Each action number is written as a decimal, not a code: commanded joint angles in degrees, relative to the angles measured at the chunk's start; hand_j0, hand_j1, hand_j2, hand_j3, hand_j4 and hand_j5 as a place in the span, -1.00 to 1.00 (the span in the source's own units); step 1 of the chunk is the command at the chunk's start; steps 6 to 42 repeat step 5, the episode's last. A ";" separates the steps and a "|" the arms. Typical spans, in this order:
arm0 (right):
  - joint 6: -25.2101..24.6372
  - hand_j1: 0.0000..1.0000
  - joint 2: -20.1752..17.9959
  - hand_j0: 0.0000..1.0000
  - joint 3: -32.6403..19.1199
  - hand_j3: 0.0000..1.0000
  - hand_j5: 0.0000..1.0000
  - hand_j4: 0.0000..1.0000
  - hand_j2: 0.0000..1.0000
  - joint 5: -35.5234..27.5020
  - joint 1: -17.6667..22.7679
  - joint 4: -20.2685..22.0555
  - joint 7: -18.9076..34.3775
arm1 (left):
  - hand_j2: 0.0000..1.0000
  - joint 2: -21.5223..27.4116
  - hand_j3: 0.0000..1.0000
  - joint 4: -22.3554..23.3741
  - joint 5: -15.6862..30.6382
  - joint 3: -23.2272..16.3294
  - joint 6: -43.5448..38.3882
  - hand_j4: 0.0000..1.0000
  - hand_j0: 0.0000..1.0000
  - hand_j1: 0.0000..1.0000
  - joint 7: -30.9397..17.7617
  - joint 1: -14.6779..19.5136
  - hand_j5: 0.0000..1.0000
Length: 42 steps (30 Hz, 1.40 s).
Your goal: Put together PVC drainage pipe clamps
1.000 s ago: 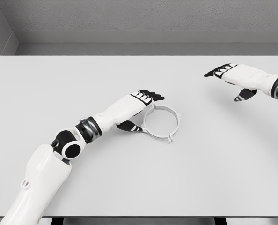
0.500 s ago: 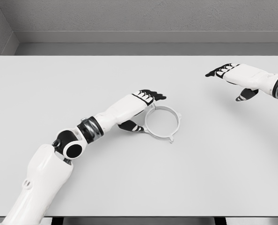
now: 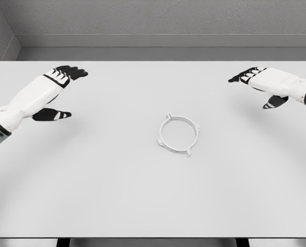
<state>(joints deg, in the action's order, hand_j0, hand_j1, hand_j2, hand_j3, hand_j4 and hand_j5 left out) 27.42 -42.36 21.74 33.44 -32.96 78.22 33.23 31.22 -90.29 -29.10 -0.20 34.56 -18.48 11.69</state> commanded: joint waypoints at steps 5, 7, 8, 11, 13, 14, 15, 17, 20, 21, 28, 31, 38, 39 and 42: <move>0.09 1.00 -0.88 1.00 0.23 1.00 1.00 1.00 1.00 -0.13 0.44 2.47 -0.19 | 1.00 9.47 1.00 5.30 -1.48 2.05 0.44 1.00 1.00 1.00 0.03 -2.02 1.00; 0.09 1.00 -0.88 1.00 0.23 1.00 1.00 1.00 1.00 -0.13 0.44 2.47 -0.19 | 1.00 9.47 1.00 5.30 -1.48 2.05 0.44 1.00 1.00 1.00 0.03 -2.02 1.00; 0.09 1.00 -0.88 1.00 0.23 1.00 1.00 1.00 1.00 -0.13 0.44 2.47 -0.19 | 1.00 9.47 1.00 5.30 -1.48 2.05 0.44 1.00 1.00 1.00 0.03 -2.02 1.00; 0.09 1.00 -0.88 1.00 0.23 1.00 1.00 1.00 1.00 -0.13 0.44 2.47 -0.19 | 1.00 9.47 1.00 5.30 -1.48 2.05 0.44 1.00 1.00 1.00 0.03 -2.02 1.00; 0.09 1.00 -0.88 1.00 0.23 1.00 1.00 1.00 1.00 -0.13 0.44 2.47 -0.19 | 1.00 9.47 1.00 5.30 -1.48 2.05 0.44 1.00 1.00 1.00 0.03 -2.02 1.00; 0.09 1.00 -0.88 1.00 0.23 1.00 1.00 1.00 1.00 -0.13 0.44 2.47 -0.19 | 1.00 9.47 1.00 5.30 -1.48 2.05 0.44 1.00 1.00 1.00 0.03 -2.02 1.00; 0.09 1.00 -0.88 1.00 0.23 1.00 1.00 1.00 1.00 -0.13 0.44 2.47 -0.19 | 1.00 9.47 1.00 5.30 -1.48 2.05 0.44 1.00 1.00 1.00 0.03 -2.02 1.00; 0.09 1.00 -0.88 1.00 0.23 1.00 1.00 1.00 1.00 -0.13 0.44 2.47 -0.19 | 1.00 9.47 1.00 5.30 -1.48 2.05 0.44 1.00 1.00 1.00 0.03 -2.02 1.00; 0.09 1.00 -0.88 1.00 0.23 1.00 1.00 1.00 1.00 -0.13 0.44 2.47 -0.19 | 1.00 9.47 1.00 5.30 -1.48 2.05 0.44 1.00 1.00 1.00 0.03 -2.02 1.00; 0.09 1.00 -0.88 1.00 0.23 1.00 1.00 1.00 1.00 -0.13 0.44 2.47 -0.19 | 1.00 9.47 1.00 5.30 -1.48 2.05 0.44 1.00 1.00 1.00 0.03 -2.02 1.00; 0.09 1.00 -0.88 1.00 0.23 1.00 1.00 1.00 1.00 -0.13 0.44 2.47 -0.19 | 1.00 9.47 1.00 5.30 -1.48 2.05 0.44 1.00 1.00 1.00 0.03 -2.02 1.00; 0.09 1.00 -0.88 1.00 0.23 1.00 1.00 1.00 1.00 -0.13 0.44 2.47 -0.19 | 1.00 9.47 1.00 5.30 -1.48 2.05 0.44 1.00 1.00 1.00 0.03 -2.02 1.00; 0.09 1.00 -0.88 1.00 0.23 1.00 1.00 1.00 1.00 -0.13 0.44 2.47 -0.19 | 1.00 9.47 1.00 5.30 -1.48 2.05 0.44 1.00 1.00 1.00 0.03 -2.02 1.00; 0.09 1.00 -0.88 1.00 0.23 1.00 1.00 1.00 1.00 -0.13 0.44 2.47 -0.19 | 1.00 9.47 1.00 5.30 -1.48 2.05 0.44 1.00 1.00 1.00 0.03 -2.02 1.00; 0.09 1.00 -0.88 1.00 0.23 1.00 1.00 1.00 1.00 -0.13 0.44 2.47 -0.19 | 1.00 9.47 1.00 5.30 -1.48 2.05 0.44 1.00 1.00 1.00 0.03 -2.02 1.00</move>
